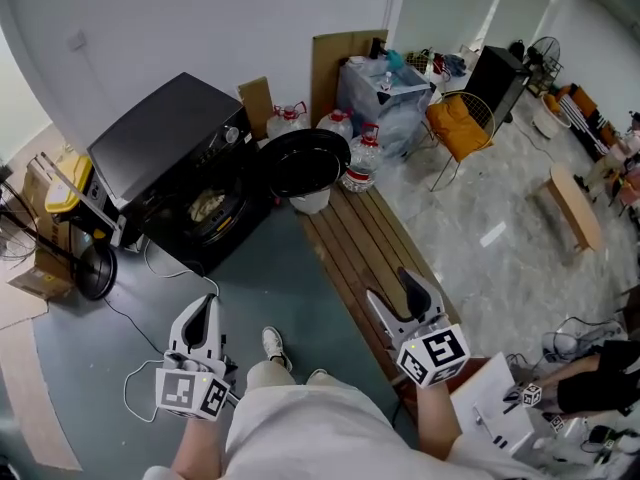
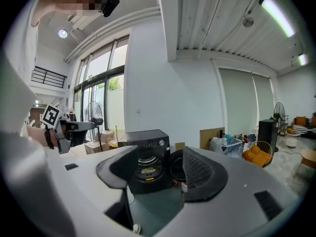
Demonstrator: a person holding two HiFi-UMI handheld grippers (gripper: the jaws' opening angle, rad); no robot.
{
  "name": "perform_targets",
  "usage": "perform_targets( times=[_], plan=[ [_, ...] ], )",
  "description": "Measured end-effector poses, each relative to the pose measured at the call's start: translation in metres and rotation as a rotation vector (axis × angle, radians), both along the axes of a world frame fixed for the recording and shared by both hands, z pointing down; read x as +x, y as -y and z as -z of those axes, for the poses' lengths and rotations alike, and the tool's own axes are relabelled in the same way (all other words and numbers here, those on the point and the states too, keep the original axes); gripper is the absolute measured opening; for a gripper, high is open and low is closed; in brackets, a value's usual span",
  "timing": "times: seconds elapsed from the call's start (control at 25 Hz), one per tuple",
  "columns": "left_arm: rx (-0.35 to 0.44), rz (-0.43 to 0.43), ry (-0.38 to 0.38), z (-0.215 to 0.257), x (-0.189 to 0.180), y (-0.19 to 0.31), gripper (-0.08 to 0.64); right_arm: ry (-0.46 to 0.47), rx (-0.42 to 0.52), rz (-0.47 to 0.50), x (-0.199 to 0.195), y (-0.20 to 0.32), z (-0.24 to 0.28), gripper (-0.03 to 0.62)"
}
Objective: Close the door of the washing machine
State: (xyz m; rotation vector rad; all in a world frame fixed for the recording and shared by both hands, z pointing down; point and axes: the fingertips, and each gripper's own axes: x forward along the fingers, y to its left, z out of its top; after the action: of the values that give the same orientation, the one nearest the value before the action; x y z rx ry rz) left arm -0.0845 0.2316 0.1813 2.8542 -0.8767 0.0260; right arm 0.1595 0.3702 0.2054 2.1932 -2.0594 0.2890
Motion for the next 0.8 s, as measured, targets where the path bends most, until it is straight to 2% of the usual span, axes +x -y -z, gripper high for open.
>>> perform_targets(
  times=[0.2,0.4,0.64,0.8],
  plan=[
    [-0.016,-0.045,-0.015,-0.012,0.044,0.041,0.005,-0.007,-0.033,-0.002,0.018,0.035,-0.01,0.283],
    [-0.038,-0.097,-0.031,-0.021,0.088,0.1,0.005,-0.006,-0.083,-0.045,0.048,0.083,-0.019,0.296],
    [-0.08,-0.118,-0.059,-0.029,0.115,0.198,0.005,-0.046,-0.132,-0.071,0.07,0.171,-0.011,0.298],
    [-0.114,-0.14,-0.086,-0.038,0.125,0.247,0.005,-0.077,-0.155,-0.061,0.069,0.225,-0.016,0.298]
  ],
)
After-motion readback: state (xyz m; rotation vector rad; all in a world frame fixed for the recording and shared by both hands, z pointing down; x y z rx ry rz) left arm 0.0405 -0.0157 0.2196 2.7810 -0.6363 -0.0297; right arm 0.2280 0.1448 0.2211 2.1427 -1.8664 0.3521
